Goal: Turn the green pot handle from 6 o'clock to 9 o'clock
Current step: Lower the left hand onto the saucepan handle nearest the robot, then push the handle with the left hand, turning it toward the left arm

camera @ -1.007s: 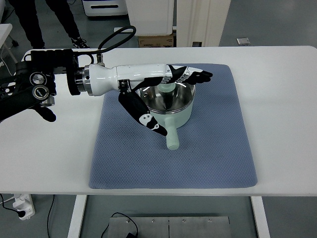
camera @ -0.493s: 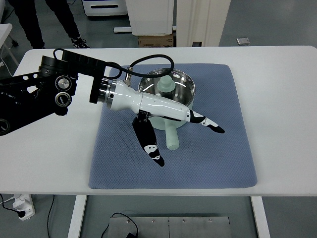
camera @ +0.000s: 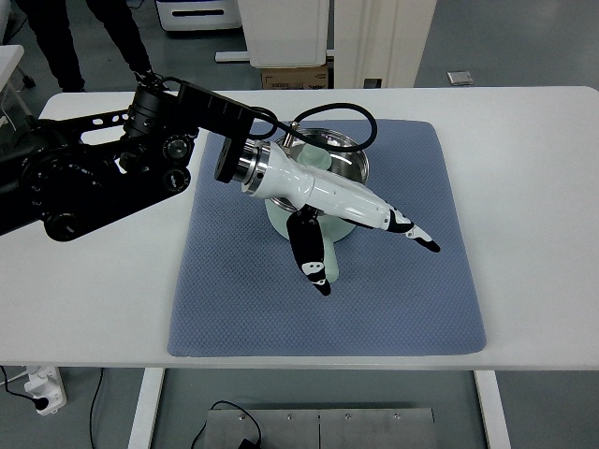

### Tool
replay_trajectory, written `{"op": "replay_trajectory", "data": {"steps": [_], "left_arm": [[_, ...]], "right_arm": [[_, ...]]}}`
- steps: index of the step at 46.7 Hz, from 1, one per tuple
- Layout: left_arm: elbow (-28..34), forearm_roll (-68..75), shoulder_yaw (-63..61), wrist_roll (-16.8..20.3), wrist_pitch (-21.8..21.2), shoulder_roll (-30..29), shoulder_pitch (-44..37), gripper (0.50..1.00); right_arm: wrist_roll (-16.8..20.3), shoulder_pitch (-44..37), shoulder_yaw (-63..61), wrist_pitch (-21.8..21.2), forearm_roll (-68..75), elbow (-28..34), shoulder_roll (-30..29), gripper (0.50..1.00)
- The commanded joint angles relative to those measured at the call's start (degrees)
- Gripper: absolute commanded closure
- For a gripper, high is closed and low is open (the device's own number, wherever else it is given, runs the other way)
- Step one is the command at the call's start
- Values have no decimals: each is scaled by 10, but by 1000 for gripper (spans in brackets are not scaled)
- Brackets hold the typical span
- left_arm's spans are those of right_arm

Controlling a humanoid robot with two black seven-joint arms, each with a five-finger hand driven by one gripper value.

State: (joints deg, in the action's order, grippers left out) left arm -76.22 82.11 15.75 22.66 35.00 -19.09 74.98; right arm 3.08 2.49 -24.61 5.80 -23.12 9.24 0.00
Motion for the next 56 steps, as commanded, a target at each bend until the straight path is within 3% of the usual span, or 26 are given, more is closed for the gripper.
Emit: {"op": "replay_trajectory", "data": {"steps": [1,56], "left_arm": [[0,13,-16,1,0,4,9,500],[-2,56,-225,5,0,4,118,500]], "right_arm": [[0,0,0,0,0,0,0,500],[0,1,0,0,0,0,0,500]]}}
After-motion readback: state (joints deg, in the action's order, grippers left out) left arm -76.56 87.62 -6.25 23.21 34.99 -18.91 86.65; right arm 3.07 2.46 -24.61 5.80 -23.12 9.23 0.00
